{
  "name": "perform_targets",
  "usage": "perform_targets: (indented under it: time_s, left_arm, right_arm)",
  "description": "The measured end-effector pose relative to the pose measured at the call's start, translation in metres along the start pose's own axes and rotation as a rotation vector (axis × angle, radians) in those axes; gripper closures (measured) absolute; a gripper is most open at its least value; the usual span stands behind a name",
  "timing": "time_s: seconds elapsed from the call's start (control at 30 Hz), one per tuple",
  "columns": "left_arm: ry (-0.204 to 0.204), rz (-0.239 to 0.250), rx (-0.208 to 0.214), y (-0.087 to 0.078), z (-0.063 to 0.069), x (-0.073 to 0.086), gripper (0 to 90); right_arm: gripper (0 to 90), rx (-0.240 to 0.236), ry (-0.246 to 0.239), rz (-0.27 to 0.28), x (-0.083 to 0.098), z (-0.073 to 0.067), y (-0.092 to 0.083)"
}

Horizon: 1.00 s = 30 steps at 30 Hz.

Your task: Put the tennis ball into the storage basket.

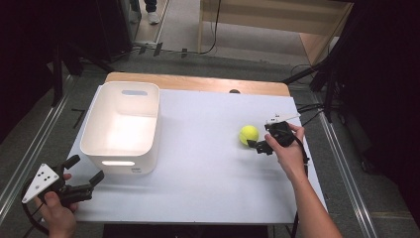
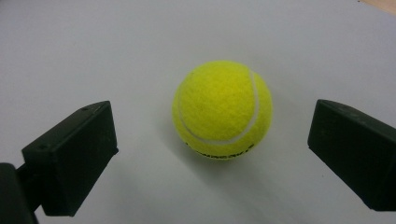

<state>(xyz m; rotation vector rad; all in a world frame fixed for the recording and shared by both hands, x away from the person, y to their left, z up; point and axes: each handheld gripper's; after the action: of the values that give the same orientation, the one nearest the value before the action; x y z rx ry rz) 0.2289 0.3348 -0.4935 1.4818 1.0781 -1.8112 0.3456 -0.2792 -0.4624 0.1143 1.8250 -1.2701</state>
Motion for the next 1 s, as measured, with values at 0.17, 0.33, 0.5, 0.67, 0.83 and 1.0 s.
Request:
perform_targets:
  time_s: [0.17,0.33,0.5,0.67,0.83,1.0]
  left_arm:
    - [-0.001,-0.001,-0.001,0.000,0.000,0.000,0.0]
    - [-0.002,0.000,-0.001,0.000,0.000,0.000,0.0]
    - [-0.002,-0.001,-0.003,0.000,0.000,0.000,0.0]
    - [-0.001,-0.001,0.000,0.000,0.000,0.000,0.0]
    - [-0.002,0.000,0.001,0.000,0.000,0.000,0.0]
    - [-0.001,0.000,0.001,0.000,0.000,0.000,0.0]
  right_arm:
    - [0.0,0.002,0.016,-0.020,0.000,0.001,0.005]
    - [0.0,-0.002,0.013,-0.033,-0.001,0.002,0.011]
    - [0.0,0.000,0.013,-0.045,-0.001,0.003,0.016]
    - [0.0,0.001,0.015,-0.058,-0.002,0.002,0.020]
    - [0.1,-0.002,0.016,-0.067,-0.003,0.001,0.025]
    - [0.1,-0.003,0.025,-0.078,-0.004,0.000,0.032]
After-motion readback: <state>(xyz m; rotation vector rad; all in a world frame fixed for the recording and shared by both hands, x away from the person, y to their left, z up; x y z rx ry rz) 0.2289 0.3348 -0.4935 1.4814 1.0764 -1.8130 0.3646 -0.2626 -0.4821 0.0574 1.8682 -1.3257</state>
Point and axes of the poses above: each handheld gripper's, and its own axes: y roughly forward along the jaws, x roughly out of its underside, z roughly to its right, and after that the axes turned 2 degrees about -x, right-handed
